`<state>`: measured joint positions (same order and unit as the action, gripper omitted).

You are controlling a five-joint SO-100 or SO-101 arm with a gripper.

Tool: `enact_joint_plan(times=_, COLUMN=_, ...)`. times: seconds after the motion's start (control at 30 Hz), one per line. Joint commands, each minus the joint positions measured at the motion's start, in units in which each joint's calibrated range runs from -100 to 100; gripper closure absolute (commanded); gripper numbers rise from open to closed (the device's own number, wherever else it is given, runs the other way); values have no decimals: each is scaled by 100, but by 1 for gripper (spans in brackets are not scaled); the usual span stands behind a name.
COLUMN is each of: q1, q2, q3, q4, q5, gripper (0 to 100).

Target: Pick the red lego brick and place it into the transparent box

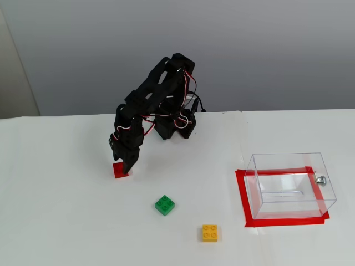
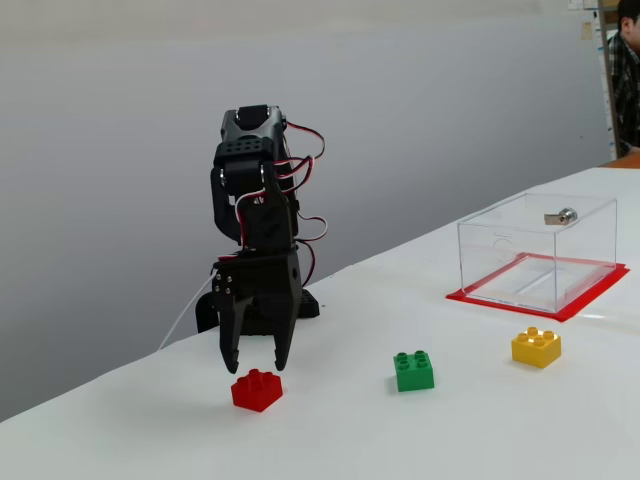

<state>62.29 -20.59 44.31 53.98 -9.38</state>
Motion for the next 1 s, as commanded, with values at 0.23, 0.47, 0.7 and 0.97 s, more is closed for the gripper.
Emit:
enact_joint_plan(times=0.23, q1=67, q2=-15, q3=27, q4=-37, q5=-22, gripper=77)
enact_joint_plan(times=0.47, q1=75, q2=154, q3=0, q4=-37, q5=-22, gripper=77)
enact_joint_plan(times=0.7, q1=119, q2=519, q3=-73, q4=-342, q5=-28, gripper=77)
enact_joint_plan(times=0.97, q1=75, q2=629, q3=-27, q4=-716, q5=-22, gripper=77)
